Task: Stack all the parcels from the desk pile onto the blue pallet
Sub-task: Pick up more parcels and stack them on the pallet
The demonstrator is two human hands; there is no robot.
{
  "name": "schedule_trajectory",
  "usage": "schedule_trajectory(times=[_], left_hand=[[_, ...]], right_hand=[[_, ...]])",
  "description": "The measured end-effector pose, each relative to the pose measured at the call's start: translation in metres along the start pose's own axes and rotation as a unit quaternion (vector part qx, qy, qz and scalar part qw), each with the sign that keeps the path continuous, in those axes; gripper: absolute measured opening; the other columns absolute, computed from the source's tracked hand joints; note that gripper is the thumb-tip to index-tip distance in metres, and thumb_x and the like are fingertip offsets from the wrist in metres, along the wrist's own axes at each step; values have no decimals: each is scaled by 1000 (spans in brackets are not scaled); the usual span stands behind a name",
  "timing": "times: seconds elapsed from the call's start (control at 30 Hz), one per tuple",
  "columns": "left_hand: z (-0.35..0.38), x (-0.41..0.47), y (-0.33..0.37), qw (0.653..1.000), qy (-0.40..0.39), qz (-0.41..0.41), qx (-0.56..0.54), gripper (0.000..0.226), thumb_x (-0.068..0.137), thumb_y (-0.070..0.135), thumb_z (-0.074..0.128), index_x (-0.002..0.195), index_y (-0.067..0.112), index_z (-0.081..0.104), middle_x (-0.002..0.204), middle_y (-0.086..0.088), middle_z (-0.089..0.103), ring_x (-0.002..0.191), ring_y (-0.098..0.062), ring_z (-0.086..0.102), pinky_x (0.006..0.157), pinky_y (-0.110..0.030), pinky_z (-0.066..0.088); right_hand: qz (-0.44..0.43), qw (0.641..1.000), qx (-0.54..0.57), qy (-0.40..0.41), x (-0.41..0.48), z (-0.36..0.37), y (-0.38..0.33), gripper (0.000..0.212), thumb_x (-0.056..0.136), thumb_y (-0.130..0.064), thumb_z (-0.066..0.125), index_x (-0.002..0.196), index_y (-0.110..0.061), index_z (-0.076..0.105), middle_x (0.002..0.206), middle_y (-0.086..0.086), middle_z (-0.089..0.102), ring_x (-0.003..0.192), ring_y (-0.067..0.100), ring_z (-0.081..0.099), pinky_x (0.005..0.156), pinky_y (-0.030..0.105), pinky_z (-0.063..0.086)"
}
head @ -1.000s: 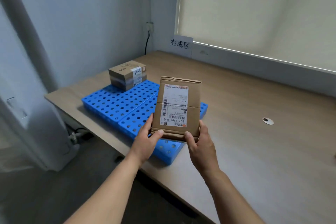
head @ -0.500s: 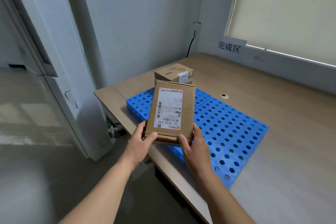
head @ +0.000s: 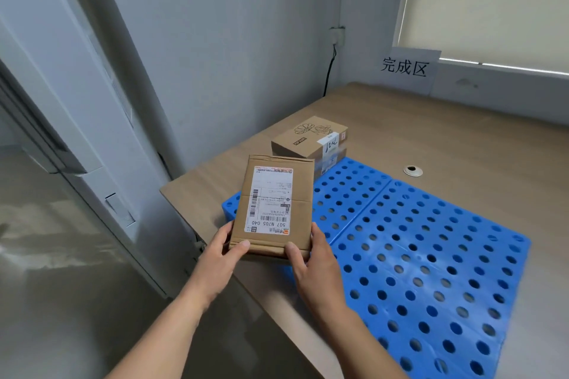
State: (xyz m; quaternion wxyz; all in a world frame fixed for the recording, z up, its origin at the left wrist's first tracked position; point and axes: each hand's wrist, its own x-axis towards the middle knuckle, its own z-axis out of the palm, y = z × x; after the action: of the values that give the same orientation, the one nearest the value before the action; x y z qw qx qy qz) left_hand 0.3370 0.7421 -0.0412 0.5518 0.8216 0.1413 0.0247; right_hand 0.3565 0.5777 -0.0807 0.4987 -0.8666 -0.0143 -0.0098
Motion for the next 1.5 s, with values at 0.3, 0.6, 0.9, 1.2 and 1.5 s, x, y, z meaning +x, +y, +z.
schedule_trajectory(times=[0.3,0.6,0.9,1.2,1.5], left_hand=[[-29,50,-26,998,-61,-3,14,44,93,23,56,134,35,44,117,18,57,116,-6,49,91,-20,31],[-66,128,-45,979,-197,30,41,38,91,25,59,119,47,45,123,19,56,110,5,51,87,-8,36],[-89,204,-71,952,-295,65,53,60,88,45,59,142,40,35,140,16,45,126,-4,43,108,-29,35],[-99,251,-88,896,-356,155,216,75,85,17,53,150,21,17,155,5,23,140,-15,20,111,-23,19],[-95,273,-103,919,-329,149,161,65,76,-1,46,132,33,46,126,4,58,119,-17,51,97,-37,46]], right_hand=[[35,999,-36,3,22,34,-11,66,93,-47,47,148,-22,20,143,-4,42,127,12,42,106,32,36],[117,988,-61,85,37,85,-36,64,91,-50,48,145,-25,26,138,-7,47,121,11,47,101,33,41],[199,970,-92,109,57,130,-61,79,78,-51,66,144,-38,24,136,-14,48,119,6,48,100,38,43],[271,949,-135,94,81,149,-63,69,83,-27,70,141,-30,33,125,-3,59,114,17,55,82,29,41],[301,934,-168,96,99,165,-63,59,86,-27,66,137,-28,35,119,2,61,100,19,56,89,38,43]])
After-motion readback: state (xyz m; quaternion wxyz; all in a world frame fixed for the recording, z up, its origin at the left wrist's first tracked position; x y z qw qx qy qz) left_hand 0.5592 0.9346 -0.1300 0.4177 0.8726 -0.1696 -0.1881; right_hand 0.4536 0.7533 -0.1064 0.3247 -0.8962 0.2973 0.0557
